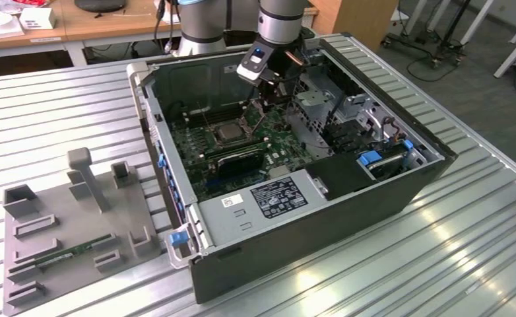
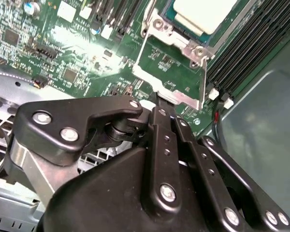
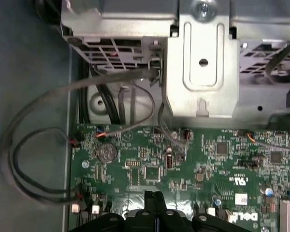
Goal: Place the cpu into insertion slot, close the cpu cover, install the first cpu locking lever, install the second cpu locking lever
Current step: 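Close the cpu cover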
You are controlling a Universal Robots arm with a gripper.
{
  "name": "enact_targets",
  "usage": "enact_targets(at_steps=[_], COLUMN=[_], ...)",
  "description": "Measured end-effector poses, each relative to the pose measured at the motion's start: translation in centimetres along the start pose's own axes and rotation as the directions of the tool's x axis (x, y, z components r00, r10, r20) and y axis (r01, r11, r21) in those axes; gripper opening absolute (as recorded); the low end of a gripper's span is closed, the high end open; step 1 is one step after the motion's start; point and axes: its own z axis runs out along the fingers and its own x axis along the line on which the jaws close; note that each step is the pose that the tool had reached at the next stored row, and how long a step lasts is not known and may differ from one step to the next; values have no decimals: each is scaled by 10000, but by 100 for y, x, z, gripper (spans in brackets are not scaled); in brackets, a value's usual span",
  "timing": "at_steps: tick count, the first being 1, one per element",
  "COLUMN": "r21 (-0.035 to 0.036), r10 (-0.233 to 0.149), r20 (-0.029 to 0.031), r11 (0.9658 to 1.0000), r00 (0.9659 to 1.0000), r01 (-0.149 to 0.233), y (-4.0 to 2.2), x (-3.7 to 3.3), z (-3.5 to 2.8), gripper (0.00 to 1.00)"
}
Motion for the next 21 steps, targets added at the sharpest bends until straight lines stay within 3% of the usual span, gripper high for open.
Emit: enact_targets(at_steps=[10,21], r21=[-10,-28], r10=[0,1], r20=[10,28], r11=[10000,10000], r00=[10000,10000], r01=[0,0], y=[-163,-390], x=[2,4], z=[5,17], gripper=[11,11])
